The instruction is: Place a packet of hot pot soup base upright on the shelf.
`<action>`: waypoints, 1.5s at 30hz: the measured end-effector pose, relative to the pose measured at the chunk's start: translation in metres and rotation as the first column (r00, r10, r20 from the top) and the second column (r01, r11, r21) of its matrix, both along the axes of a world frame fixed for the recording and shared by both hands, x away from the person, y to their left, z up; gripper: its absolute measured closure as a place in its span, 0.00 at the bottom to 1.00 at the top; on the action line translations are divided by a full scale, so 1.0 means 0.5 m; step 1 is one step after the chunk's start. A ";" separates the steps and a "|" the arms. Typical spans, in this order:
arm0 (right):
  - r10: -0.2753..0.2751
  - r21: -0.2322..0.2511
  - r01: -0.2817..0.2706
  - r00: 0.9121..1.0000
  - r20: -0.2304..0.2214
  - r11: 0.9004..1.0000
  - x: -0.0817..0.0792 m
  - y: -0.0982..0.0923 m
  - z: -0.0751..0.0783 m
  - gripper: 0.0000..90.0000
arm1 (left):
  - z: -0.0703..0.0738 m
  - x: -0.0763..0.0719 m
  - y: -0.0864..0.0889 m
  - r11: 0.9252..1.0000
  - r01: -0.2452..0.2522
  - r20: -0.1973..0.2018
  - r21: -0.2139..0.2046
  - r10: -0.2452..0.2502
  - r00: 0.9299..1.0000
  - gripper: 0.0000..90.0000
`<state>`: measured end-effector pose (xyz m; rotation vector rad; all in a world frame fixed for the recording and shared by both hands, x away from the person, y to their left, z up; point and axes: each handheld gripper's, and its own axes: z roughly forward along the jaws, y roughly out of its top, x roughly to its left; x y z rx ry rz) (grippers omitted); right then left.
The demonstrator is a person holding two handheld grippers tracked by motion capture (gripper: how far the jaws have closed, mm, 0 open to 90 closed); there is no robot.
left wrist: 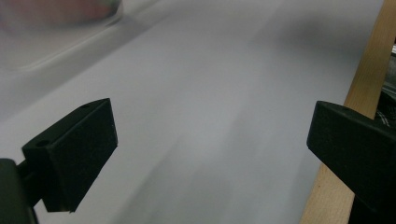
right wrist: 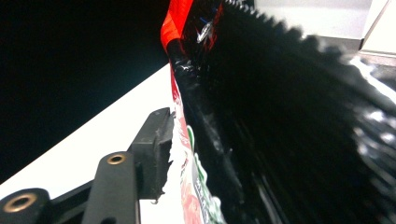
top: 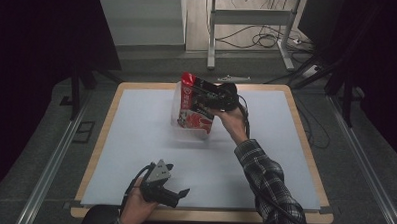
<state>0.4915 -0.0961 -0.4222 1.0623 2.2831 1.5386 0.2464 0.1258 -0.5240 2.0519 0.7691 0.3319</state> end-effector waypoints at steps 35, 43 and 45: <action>0.046 -0.098 -0.043 0.999 0.019 0.994 -0.039 -0.033 0.036 0.17 | -0.003 0.000 -0.004 1.000 0.009 0.003 0.013 -0.009 1.000 0.02; 0.037 -0.127 -0.035 0.999 0.014 0.991 -0.054 -0.045 0.036 0.13 | -0.003 0.001 -0.003 1.000 0.011 -0.001 0.017 -0.011 1.000 0.02; 0.035 -0.126 -0.035 0.999 0.004 0.991 -0.058 -0.048 0.035 0.12 | -0.003 0.001 -0.003 1.000 0.011 -0.002 0.019 -0.011 1.000 0.02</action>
